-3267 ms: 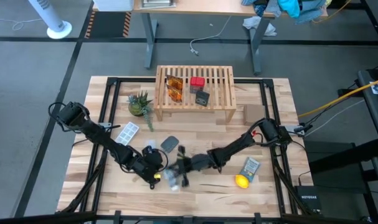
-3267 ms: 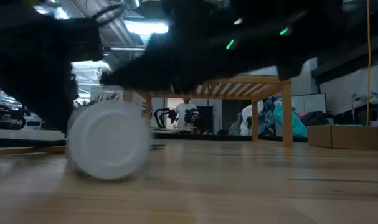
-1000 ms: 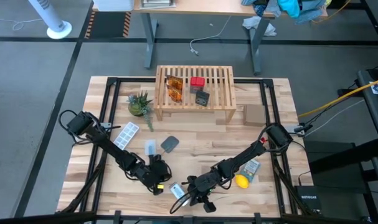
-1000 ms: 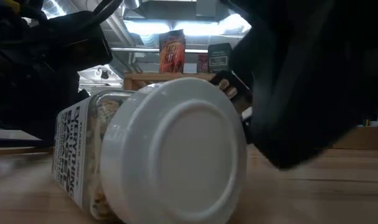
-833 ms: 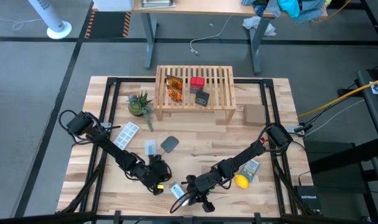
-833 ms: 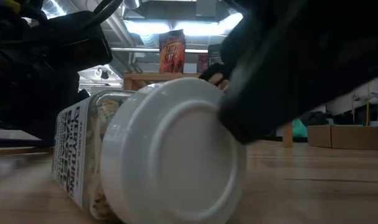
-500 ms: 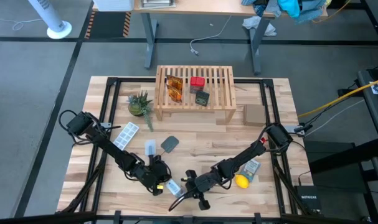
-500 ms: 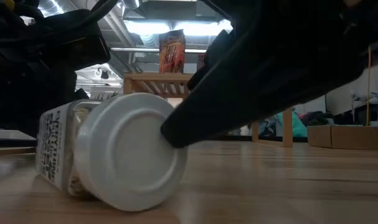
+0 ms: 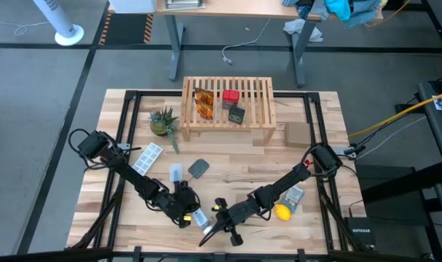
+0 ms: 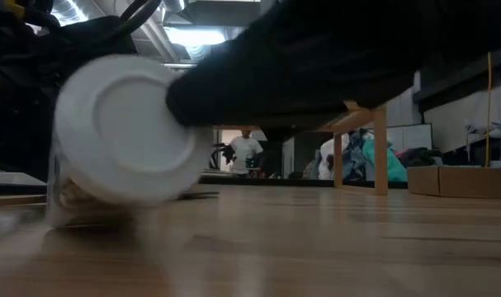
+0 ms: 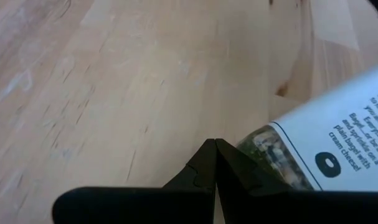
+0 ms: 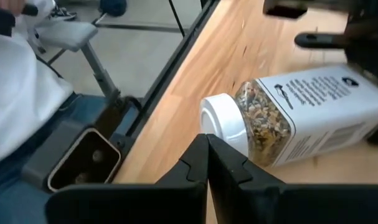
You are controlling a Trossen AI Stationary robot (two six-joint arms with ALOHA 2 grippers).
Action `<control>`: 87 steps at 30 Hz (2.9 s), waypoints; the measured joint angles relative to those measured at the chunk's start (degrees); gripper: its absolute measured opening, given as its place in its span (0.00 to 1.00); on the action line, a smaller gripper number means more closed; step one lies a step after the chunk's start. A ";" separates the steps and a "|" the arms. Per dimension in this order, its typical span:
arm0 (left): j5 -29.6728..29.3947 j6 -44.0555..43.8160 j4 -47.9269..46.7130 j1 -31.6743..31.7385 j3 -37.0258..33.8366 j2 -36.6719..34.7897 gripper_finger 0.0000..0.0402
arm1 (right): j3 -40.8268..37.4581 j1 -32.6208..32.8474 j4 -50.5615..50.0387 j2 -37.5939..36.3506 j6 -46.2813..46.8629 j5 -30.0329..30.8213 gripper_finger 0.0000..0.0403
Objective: Shelf spices
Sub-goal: Put the white seasoning bottle on the shelf
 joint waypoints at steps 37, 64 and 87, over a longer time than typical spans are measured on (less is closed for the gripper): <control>0.71 0.21 -0.26 -0.20 0.20 -0.31 0.00 | -0.18 -3.34 5.63 -0.15 -4.12 13.42 0.02; 5.18 4.55 9.64 0.10 2.58 5.73 0.00 | 0.00 2.70 -26.86 -8.76 -0.36 6.00 0.02; 12.72 16.12 10.06 5.58 8.13 9.97 0.00 | -6.77 -1.23 -10.15 -5.13 2.66 7.08 0.02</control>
